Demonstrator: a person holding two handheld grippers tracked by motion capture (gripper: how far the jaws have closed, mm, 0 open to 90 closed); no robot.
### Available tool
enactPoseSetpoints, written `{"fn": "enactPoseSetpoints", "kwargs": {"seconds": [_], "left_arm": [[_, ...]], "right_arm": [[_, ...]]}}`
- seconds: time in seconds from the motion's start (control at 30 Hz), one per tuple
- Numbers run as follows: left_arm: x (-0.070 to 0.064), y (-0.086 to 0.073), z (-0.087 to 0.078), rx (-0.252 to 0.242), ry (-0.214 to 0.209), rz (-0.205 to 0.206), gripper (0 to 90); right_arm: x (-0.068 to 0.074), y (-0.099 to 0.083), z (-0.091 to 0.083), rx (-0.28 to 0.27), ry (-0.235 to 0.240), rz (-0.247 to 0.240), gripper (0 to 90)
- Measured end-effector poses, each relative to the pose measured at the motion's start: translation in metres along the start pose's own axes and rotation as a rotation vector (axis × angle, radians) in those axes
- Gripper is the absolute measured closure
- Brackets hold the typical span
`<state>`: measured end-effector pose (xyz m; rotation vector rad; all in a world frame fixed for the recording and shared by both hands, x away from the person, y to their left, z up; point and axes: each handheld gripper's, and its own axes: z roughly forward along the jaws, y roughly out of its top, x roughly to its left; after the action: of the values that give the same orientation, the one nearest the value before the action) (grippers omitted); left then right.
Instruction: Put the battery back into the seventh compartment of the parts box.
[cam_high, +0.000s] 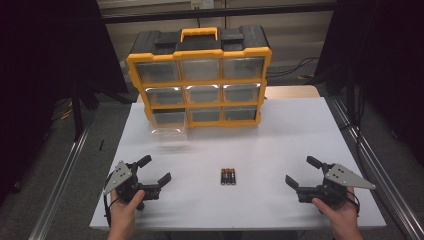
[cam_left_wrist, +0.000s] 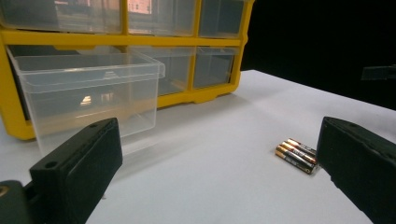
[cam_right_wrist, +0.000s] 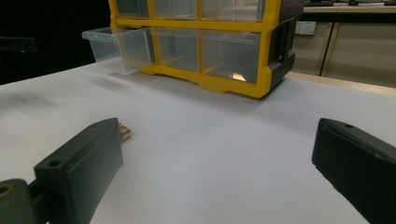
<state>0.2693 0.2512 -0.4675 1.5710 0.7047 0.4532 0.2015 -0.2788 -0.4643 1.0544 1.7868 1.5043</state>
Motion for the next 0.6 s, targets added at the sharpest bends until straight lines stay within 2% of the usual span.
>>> {"fn": "enactPoseSetpoints", "kwargs": {"seconds": [0.07, 0.17, 0.2, 0.23, 0.33, 0.37, 0.4, 0.43, 0.47, 0.5, 0.53, 0.57, 0.6], "left_arm": [[-0.001, 0.000, 0.003, 0.009, -0.022, 0.000, 0.9], [-0.002, 0.000, 0.005, 0.020, -0.018, 0.014, 0.8], [0.002, 0.001, 0.004, 0.063, -0.026, 0.070, 0.9], [-0.004, -0.001, 0.008, 0.012, -0.023, -0.008, 0.9], [-0.006, -0.001, 0.012, 0.022, -0.024, -0.001, 0.9], [-0.006, 0.000, 0.013, 0.039, -0.036, 0.015, 0.8], [-0.008, -0.001, 0.016, 0.021, -0.037, -0.010, 0.8], [-0.008, 0.000, 0.016, 0.047, -0.037, 0.021, 0.8], [-0.011, 0.000, 0.019, 0.035, -0.042, 0.006, 0.9], [-0.010, 0.000, 0.020, 0.048, -0.047, 0.018, 0.8], [-0.013, 0.000, 0.023, 0.028, -0.040, -0.009, 0.9], [-0.013, 0.000, 0.023, 0.028, -0.040, -0.009, 0.8], [-0.013, 0.001, 0.024, 0.048, -0.047, 0.008, 0.8]], "right_arm": [[-0.001, 0.000, 0.001, -0.001, 0.000, 0.000, 1.5], [-0.001, 0.000, 0.000, -0.002, 0.005, 0.000, 1.5], [-0.001, 0.000, -0.001, 0.000, 0.004, 0.001, 1.5], [-0.001, 0.000, -0.001, 0.000, 0.004, 0.001, 1.5], [0.000, 0.000, 0.000, 0.001, 0.005, -0.003, 1.7], [0.000, 0.000, 0.000, -0.001, 0.006, -0.004, 1.7], [0.000, 0.000, 0.000, -0.001, 0.007, -0.006, 1.7], [0.000, 0.000, 0.000, -0.001, 0.010, -0.005, 1.7], [0.000, 0.000, 0.000, -0.001, 0.014, -0.005, 1.7], [0.000, 0.000, 0.001, -0.001, 0.013, -0.008, 1.7], [0.000, 0.000, 0.000, -0.001, 0.012, -0.010, 1.7], [0.000, 0.000, 0.000, 0.000, 0.013, -0.007, 1.7], [0.000, 0.000, 0.000, 0.000, 0.016, -0.005, 1.7]]}}
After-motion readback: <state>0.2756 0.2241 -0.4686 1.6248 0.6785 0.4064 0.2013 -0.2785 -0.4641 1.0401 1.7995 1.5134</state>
